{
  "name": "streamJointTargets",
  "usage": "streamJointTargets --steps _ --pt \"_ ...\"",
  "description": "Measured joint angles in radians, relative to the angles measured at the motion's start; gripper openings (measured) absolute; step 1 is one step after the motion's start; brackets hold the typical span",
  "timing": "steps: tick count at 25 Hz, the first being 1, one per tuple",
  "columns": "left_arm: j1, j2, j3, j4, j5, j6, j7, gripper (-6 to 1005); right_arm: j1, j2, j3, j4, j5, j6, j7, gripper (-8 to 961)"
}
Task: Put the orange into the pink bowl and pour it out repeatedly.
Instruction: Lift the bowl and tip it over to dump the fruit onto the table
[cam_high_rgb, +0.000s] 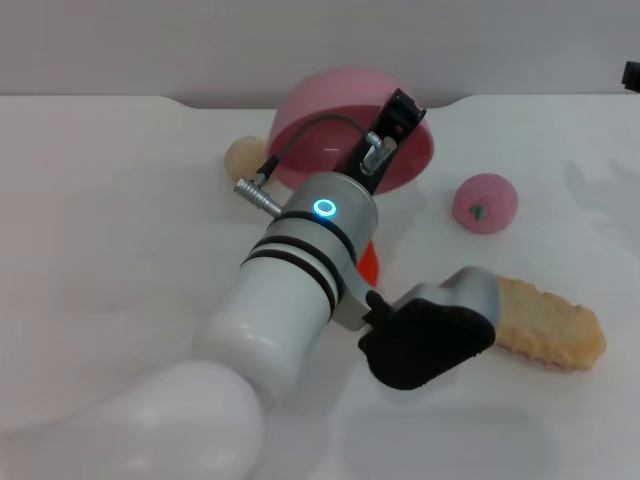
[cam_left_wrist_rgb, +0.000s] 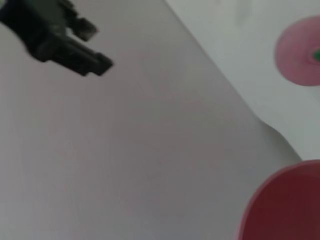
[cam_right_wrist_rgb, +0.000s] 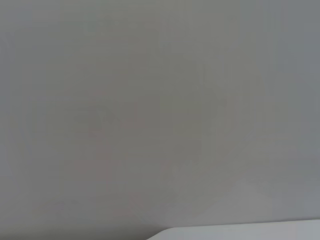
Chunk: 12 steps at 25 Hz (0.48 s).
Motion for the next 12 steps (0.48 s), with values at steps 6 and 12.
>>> streamJointTargets --steps 6,12 --pt "0.004 -0.001 -0.001 -0.046 0.175 0.044 -0.233 42 0.011 0.000 -0.020 0.020 0.000 -0.004 -0.003 584" --pt "-0.005 -0.001 -0.196 0.121 -0.056 -0.069 -0.620 43 0.030 -0.003 -0.089 0.025 0.063 -0.017 -0.085 587"
